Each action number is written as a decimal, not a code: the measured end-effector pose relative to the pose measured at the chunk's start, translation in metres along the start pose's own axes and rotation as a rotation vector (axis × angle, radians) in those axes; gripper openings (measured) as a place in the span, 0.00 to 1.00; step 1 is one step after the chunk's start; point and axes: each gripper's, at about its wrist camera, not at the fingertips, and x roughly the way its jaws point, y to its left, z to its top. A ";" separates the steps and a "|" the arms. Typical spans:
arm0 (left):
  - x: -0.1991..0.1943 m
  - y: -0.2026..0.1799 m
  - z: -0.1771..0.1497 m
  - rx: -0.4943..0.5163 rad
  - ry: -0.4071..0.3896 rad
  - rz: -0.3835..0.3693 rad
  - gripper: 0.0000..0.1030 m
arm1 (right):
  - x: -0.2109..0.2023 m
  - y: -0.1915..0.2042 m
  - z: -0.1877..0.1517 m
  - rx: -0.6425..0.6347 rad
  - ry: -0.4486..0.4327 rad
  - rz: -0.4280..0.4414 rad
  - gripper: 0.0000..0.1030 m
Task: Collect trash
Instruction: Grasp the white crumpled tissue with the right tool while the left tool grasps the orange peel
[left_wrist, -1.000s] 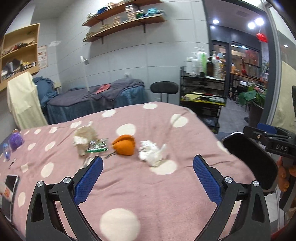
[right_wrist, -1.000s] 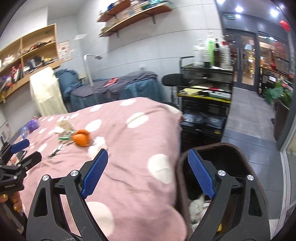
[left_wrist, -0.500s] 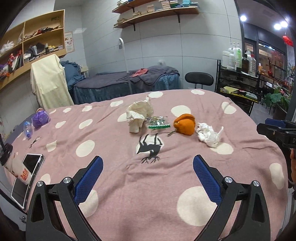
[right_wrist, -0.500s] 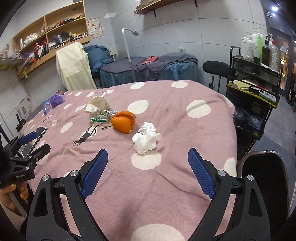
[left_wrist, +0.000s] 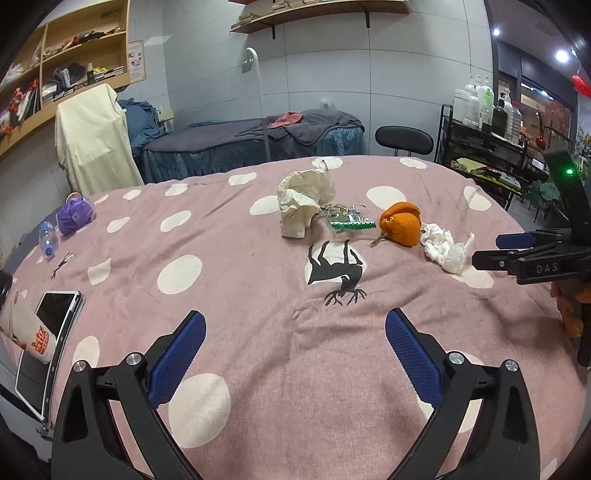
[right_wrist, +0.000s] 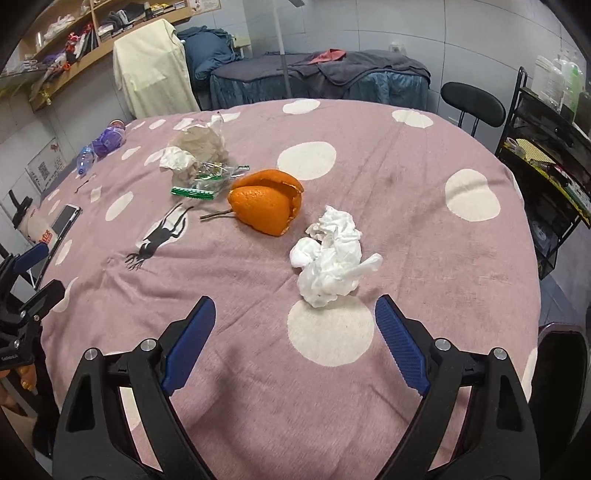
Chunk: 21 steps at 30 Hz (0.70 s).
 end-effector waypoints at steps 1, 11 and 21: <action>0.002 0.000 0.001 0.002 0.000 -0.007 0.93 | 0.007 -0.002 0.004 0.002 0.023 -0.002 0.85; 0.030 -0.011 0.020 0.034 0.011 -0.072 0.93 | 0.077 -0.013 0.034 0.014 0.232 -0.058 0.69; 0.055 -0.055 0.057 0.198 -0.015 -0.143 0.92 | 0.094 -0.026 0.041 0.034 0.265 -0.056 0.30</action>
